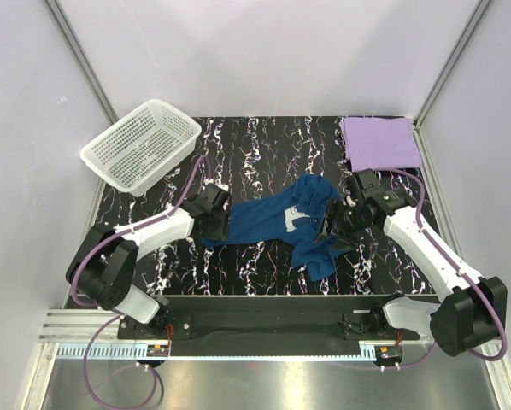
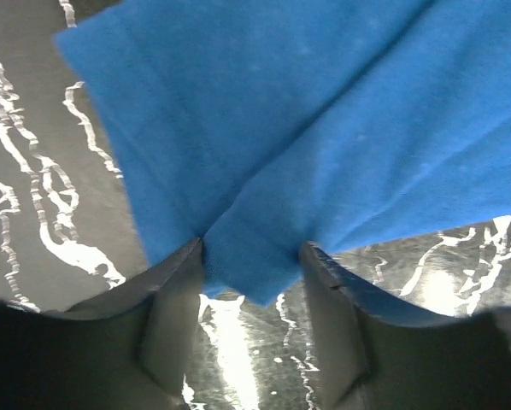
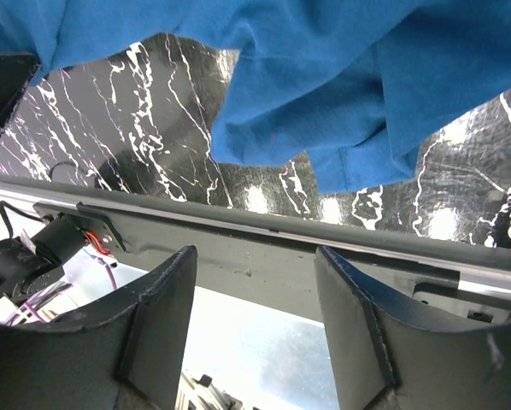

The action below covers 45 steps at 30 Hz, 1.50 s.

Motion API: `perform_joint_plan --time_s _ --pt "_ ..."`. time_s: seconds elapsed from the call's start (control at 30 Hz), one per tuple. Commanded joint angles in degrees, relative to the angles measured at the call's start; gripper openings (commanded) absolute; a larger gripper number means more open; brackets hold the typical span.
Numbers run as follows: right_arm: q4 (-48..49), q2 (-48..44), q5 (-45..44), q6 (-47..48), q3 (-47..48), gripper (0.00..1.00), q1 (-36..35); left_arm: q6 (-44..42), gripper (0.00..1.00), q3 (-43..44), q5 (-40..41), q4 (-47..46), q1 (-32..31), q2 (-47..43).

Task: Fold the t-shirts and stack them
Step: Flatten the tshirt out

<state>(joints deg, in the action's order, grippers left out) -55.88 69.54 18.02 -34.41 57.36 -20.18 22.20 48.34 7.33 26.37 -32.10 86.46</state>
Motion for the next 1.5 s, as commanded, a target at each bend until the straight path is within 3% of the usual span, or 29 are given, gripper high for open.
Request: perform_joint_plan --time_s 0.0,0.03,0.13,0.4,0.53,0.67,0.7,0.8,0.83,0.9,0.97,1.0,1.07,1.13,1.23,1.27,1.3,1.4,1.47 --pt "0.41 -1.69 2.10 -1.18 -0.58 0.64 0.06 1.71 0.46 0.09 -1.61 -4.22 -0.34 1.08" --pt "0.59 -1.86 2.28 -1.27 -0.67 0.63 0.06 1.54 0.31 0.53 -1.36 -4.40 -0.33 1.08" --pt "0.68 -1.95 2.11 -1.09 -0.50 0.62 0.06 1.36 0.00 1.93 2.50 -2.03 -1.82 -2.50" --pt "0.51 -1.51 2.11 -0.57 -0.41 0.62 0.06 2.33 0.00 18.60 17.18 15.28 -10.79 -17.36" --pt "0.51 -0.90 2.90 -0.65 0.38 0.62 -0.03 -2.84 0.00 23.82 16.93 13.11 -7.66 -18.43" --pt "-0.10 0.60 2.11 -0.30 1.78 0.63 0.06 -12.50 0.00 27.06 12.45 2.12 1.84 -10.02" --pt "-0.20 0.86 1.76 -0.48 2.05 0.63 0.06 -14.09 0.00 29.34 12.18 1.06 3.60 -3.03" --pt "0.68 1.65 2.54 -1.88 2.23 0.63 0.06 -19.11 0.00 42.42 12.69 -1.05 8.88 7.90" --pt "0.94 2.18 3.24 -1.97 2.23 0.63 0.06 -19.47 0.03 49.94 13.40 -1.67 10.98 13.86" --pt "1.56 2.79 3.86 -2.76 1.96 0.63 -0.03 -20.35 0.55 57.71 13.67 -0.10 12.40 20.04" --pt "2.17 3.23 4.30 -2.85 1.53 0.63 -0.03 -20.35 0.74 67.10 15.94 5.34 12.94 25.68" --pt "2.26 3.41 4.13 -2.85 1.26 0.63 -0.03 -20.26 0.80 67.41 15.87 5.97 12.94 25.87" --pt "2.09 3.15 4.21 -2.85 0.04 0.63 0.06 -18.60 0.93 61.75 15.96 7.20 12.67 21.77" --pt "1.91 2.54 4.13 -3.11 -1.54 0.63 0.06 -16.15 0.94 54.97 15.26 7.72 12.24 16.58" --pt "2.52 0.09 3.52 -4.43 -6.72 0.63 0.06 -10.10 0.89 36.62 9.65 10.10 12.06 4.89" --pt "3.14 -0.36 3.16 -5.30 -9.70 0.63 -0.03 -8.85 0.85 31.26 4.50 9.58 11.88 -2.36" --pt "3.49 -0.72 2.46 -5.57 -11.29 0.63 -0.03 -7.79 0.84 19.72 2.10 8.62 11.71 -5.65" --pt "6.03 -0.55 1.05 -7.68 -16.57 0.63 -0.29 -3.75 0.80 1.93 -2.49 4.40 9.51 -18.02" --pt "10.25 0.86 2.19 -9.79 -19.83 0.62 -0.47 0.20 0.83 -4.01 -3.28 2.55 8.45 -21.75"
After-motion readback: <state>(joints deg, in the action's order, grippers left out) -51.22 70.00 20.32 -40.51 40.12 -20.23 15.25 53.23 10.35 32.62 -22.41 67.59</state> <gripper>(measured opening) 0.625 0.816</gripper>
